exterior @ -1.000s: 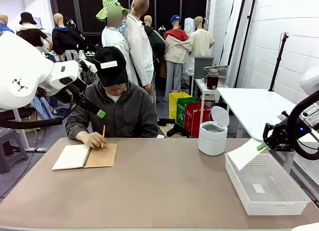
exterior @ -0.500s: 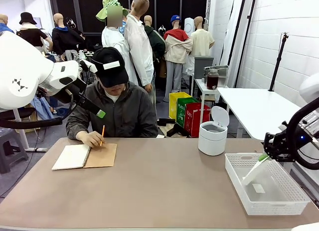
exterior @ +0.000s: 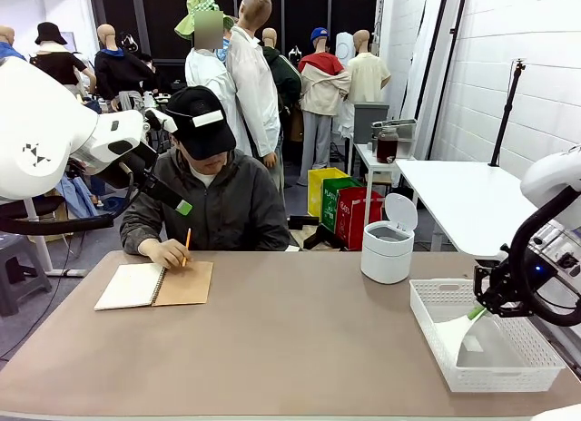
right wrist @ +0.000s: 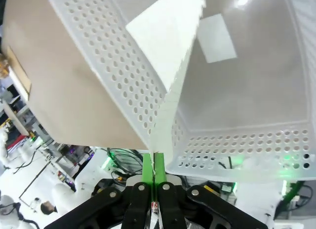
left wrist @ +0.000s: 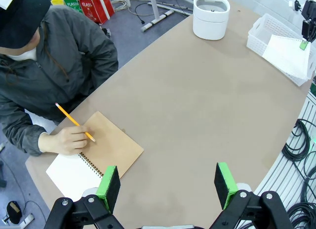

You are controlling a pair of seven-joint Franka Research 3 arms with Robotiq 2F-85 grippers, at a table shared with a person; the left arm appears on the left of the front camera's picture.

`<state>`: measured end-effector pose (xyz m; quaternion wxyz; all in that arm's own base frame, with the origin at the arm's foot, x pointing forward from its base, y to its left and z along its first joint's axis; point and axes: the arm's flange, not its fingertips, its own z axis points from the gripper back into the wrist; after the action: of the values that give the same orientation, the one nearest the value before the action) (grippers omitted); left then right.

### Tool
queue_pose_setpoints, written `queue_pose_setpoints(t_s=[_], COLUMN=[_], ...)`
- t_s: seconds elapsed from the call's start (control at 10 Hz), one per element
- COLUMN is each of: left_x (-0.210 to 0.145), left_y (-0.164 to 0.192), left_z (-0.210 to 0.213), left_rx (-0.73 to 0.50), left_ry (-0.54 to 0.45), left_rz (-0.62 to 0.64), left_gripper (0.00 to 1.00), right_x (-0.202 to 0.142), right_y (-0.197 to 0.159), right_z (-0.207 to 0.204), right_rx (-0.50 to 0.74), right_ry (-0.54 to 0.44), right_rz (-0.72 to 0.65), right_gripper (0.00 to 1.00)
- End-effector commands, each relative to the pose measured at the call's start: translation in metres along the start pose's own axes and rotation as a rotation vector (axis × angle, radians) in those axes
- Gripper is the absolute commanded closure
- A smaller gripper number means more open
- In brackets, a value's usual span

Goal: Sort the paper based on its condition.
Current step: If a person hands you a paper, place it in the Organizing basket , and if it's crumpled, put it in the Trash can.

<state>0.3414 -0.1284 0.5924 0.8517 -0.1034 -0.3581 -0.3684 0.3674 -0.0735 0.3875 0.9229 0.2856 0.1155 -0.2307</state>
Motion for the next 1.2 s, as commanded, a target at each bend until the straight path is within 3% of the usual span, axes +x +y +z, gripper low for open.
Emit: queue_pose_setpoints(t_s=[0.0,0.6,1.1], left_x=[0.001,0.001,0.001], left_y=[0.002,0.002,0.002], left_z=[0.001,0.001,0.001], left_rx=[-0.006,-0.006,-0.006], left_ry=[0.001,0.001,0.001], left_rz=[0.003,0.003,0.003], left_gripper=[0.0,0.0,0.0], right_x=[-0.004,-0.005,-0.006], right_y=[0.006,0.015,0.021], right_z=[0.004,-0.011,-0.009], right_rx=[-0.082,-0.2,-0.307], right_ry=[-0.026,-0.109,-0.142], right_rz=[-0.026,-0.025,-0.062], right_gripper=[1.0,1.0,0.0])
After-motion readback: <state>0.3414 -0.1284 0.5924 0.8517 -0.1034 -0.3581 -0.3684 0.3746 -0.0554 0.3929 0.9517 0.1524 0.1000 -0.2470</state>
